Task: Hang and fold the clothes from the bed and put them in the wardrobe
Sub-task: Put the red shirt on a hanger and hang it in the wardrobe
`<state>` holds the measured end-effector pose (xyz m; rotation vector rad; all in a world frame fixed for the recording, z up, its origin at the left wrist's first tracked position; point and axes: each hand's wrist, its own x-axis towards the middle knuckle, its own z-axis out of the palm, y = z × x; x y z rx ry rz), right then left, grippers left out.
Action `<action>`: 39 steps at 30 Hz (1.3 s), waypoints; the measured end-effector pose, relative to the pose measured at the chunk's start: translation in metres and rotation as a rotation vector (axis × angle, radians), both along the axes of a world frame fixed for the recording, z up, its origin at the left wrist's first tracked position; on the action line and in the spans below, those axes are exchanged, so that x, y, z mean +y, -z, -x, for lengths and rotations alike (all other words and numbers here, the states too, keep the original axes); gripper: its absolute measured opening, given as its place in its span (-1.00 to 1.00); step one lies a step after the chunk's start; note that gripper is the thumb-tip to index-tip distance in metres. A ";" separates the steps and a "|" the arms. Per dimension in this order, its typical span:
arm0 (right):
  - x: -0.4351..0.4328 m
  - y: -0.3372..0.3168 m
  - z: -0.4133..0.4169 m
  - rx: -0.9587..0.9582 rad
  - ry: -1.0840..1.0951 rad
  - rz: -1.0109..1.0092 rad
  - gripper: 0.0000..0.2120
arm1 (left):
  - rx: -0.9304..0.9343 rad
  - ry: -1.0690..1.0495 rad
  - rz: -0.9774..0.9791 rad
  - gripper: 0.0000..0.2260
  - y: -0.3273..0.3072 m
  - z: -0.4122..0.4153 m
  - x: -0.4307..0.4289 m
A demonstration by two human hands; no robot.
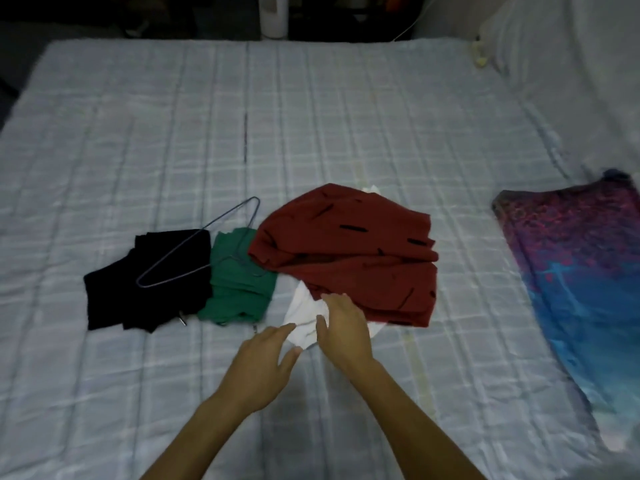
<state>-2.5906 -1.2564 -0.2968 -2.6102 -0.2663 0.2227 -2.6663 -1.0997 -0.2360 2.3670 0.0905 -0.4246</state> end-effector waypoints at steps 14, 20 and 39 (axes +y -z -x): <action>0.093 0.143 -0.145 0.266 -0.176 0.627 -0.60 | 0.174 -0.106 0.070 -0.44 0.131 -0.052 0.078; 0.110 0.098 -0.143 0.240 -0.148 0.298 -0.84 | 0.210 -0.383 0.350 -0.69 0.126 -0.085 0.094; 0.163 -0.053 -0.024 -0.021 -0.133 -0.269 -0.82 | 0.011 -0.665 0.531 -0.61 0.005 -0.078 0.144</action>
